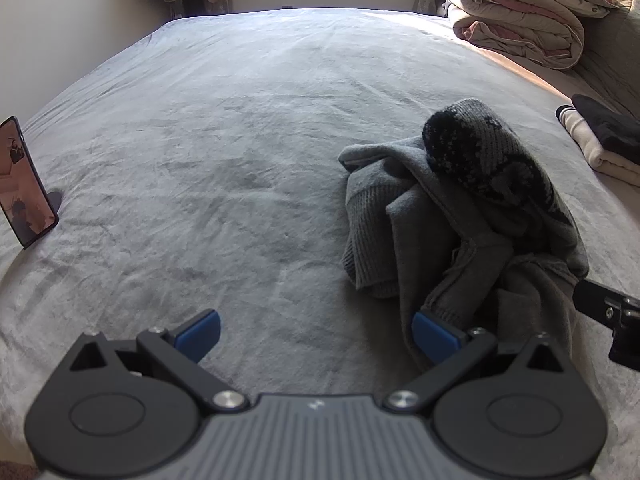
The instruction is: Fold clothes
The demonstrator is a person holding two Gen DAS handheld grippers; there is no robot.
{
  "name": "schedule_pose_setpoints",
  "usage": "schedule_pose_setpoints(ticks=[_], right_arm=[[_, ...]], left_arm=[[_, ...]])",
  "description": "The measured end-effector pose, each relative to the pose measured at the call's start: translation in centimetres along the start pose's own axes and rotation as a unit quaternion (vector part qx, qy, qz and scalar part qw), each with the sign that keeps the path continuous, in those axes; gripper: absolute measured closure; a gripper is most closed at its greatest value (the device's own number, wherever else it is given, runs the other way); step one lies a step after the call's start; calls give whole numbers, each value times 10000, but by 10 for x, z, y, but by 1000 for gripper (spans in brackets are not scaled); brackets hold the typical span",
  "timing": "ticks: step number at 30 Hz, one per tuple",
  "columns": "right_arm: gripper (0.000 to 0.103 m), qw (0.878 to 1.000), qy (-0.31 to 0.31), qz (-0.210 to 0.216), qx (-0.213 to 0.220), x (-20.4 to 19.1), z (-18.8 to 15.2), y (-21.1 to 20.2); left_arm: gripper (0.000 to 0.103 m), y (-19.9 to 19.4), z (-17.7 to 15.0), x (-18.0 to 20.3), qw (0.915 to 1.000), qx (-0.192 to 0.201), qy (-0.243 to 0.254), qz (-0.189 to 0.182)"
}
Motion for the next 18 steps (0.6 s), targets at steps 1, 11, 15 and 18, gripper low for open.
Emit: schedule_pose_setpoints(ticks=[1,11,15,18], right_arm=[[0,10000,-5,-7,7,0,0,0],[0,10000,-24,13,-9,-1,-2,0],[0,10000,-39,22,-8,-2,-2,-1],[0,10000,-32,22,-17,-2,-2,-1]], left_arm=[[0,0,0,0,10000,-3,3,-9],[0,-1,1,-1,10000,-5,3,11],[0,-1,2,-1,10000,2,11,15],[0,-1,2,-2,10000,-7,8,14]])
Point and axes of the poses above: each gripper's, at about its wrist camera, not at the fingertips, and y roughly the way its jaws point, x to its right, z to its top, the point moved 6 cm from there along y, roughly the way its jaws point, and after that the axes turned 7 degrees about -x, right-handed, at the moved point
